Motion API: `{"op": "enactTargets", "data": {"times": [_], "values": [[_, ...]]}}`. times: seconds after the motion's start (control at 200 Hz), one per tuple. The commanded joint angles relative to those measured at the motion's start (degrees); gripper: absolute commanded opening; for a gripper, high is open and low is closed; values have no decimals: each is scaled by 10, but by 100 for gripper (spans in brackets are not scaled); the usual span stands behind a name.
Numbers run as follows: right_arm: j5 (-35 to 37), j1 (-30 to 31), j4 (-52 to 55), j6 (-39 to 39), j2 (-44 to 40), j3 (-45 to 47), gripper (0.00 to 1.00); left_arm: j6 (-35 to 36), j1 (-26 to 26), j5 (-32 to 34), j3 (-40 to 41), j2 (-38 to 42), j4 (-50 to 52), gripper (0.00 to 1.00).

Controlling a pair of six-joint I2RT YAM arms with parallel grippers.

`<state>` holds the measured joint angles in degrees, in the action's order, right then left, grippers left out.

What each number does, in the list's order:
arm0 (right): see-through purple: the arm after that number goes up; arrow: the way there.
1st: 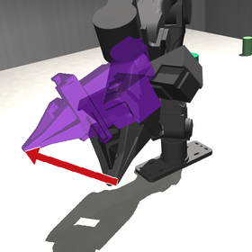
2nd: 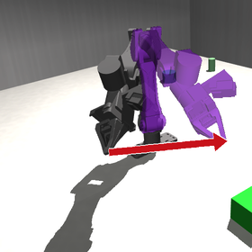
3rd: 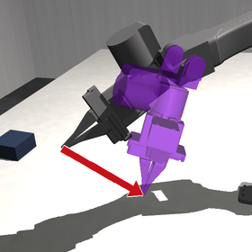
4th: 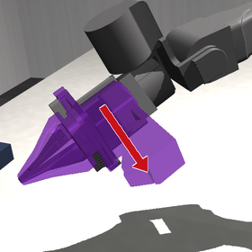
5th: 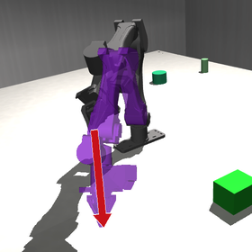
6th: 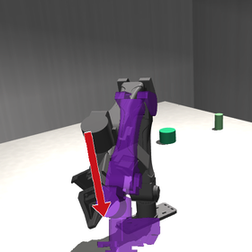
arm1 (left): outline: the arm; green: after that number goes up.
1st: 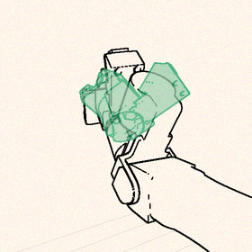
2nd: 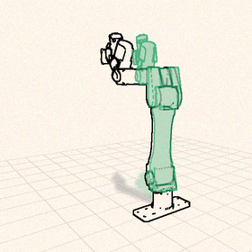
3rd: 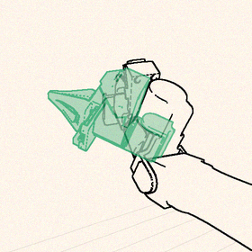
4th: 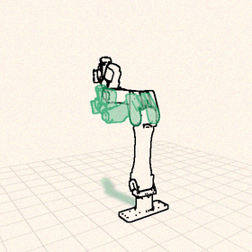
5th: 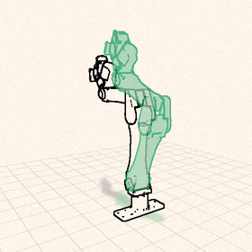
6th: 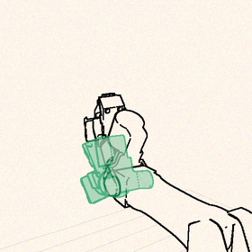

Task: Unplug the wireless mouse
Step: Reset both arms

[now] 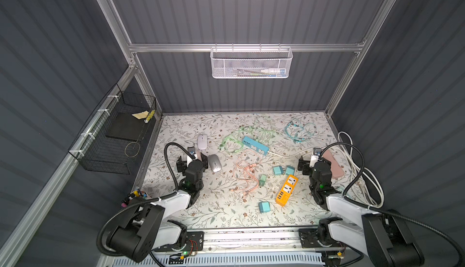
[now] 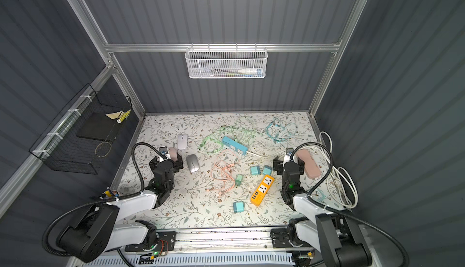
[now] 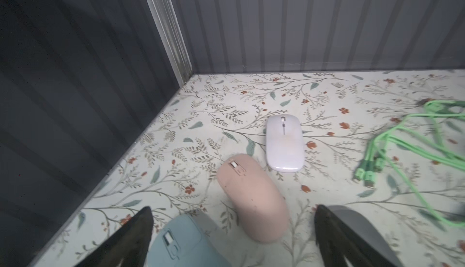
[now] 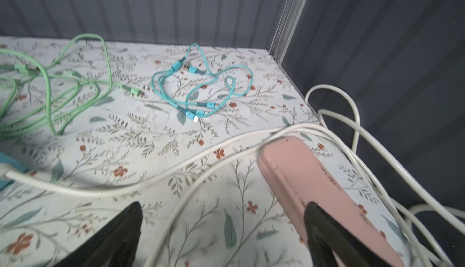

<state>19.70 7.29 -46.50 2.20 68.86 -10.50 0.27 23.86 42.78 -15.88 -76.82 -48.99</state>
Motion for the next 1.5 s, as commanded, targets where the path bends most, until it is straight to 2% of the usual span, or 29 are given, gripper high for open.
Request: {"op": "enactTargets", "data": {"times": [0.0, 0.05, 0.08, 0.105, 0.155, 0.19, 0.275, 0.32, 0.365, 0.42, 0.465, 0.485, 0.52, 0.576, 0.631, 0.686, 0.756, 0.951, 1.006, 1.126, 1.161, 1.206, 1.246, 1.326, 1.356, 1.406, 1.421, 1.456, 1.496], "values": [[-69, -36, -235, -8, 91, 21, 99, 100, -5, 51, 48, -95, -243, 100], [-85, -54, -280, -24, 149, 24, 99, 129, -10, 45, 65, -171, -381, 100], [-88, -59, -348, -22, 186, 23, 99, 150, -8, 41, 54, -178, -378, 100], [-90, -60, -361, -20, 189, 23, 99, 153, -13, 32, 42, -179, -361, 100], [-108, -62, -246, -27, 138, 5, 99, 133, -17, 35, 36, -176, -345, 100], [-145, -72, -158, -29, 120, -24, 99, 99, -34, -8, 43, -182, -337, 100], [-161, -81, -111, -29, 148, -73, 99, 79, -80, -57, 22, -244, -385, 100], [-171, -90, -57, -40, 131, -85, 99, 63, -91, -95, -8, -217, -271, 100], [-170, -91, -90, -39, 145, -79, 99, 23, -123, -146, -42, -190, -147, 100], [-165, -91, -85, -41, 139, -79, 99, 21, -155, -179, -83, -233, -140, 100], [-163, -92, -64, -45, 136, -85, 99, -9, -166, -203, -105, -207, -27, 100], [-163, -92, -75, -44, 139, -82, 99, -10, -173, -216, -106, -207, -29, 100], [-163, -92, -86, -43, 141, -80, 99, 5, -174, -216, -100, -226, -83, 100], [-163, -92, -68, -43, 135, -83, 99, -8, -175, -222, -110, -210, -22, 100], [-163, -92, -80, -43, 139, -81, 99, 3, -176, -222, -102, -222, -71, 100], [-163, -92, -72, -43, 138, -83, 99, -6, -175, -221, -107, -213, -36, 100], [-163, -92, -71, -43, 139, -84, 99, 1, -175, -221, -102, -221, -68, 100], [-194, -105, -62, -48, 138, -88, 99, 0, -175, -221, -101, -219, -65, 100], [-224, -105, -65, -35, 137, -85, 99, 0, -176, -221, -101, -218, -64, 100], [-215, -105, -69, -38, 135, -83, 99, 0, -175, -221, -102, -218, -63, 100], [-234, -105, -78, -30, 134, -78, 99, -1, -175, -221, -102, -218, -64, 100], [-337, -105, -124, 10, 127, -46, 99, 0, -176, -221, -101, -218, -64, 100], [-378, -118, -206, 11, 120, 2, 99, 0, -175, -221, -101, -218, -64, 100], [-338, -119, -268, -11, 145, 16, 99, 0, -175, -221, -101, -218, -63, 100], [-271, -123, -263, -40, 144, 13, 99, -1, -175, -221, -102, -219, -64, 100], [-111, -123, -218, -105, 132, 1, 99, 0, -175, -221, -102, -218, -64, 100], [-94, -123, -206, -111, 127, -1, 99, 0, -176, -221, -102, -218, -64, 100], [-151, -121, -215, -84, 122, 6, 99, 0, -175, -221, -102, -219, -64, 100], [-315, -121, -239, -17, 133, 9, 99, 0, -175, -221, -102, -219, -64, 100]]}}
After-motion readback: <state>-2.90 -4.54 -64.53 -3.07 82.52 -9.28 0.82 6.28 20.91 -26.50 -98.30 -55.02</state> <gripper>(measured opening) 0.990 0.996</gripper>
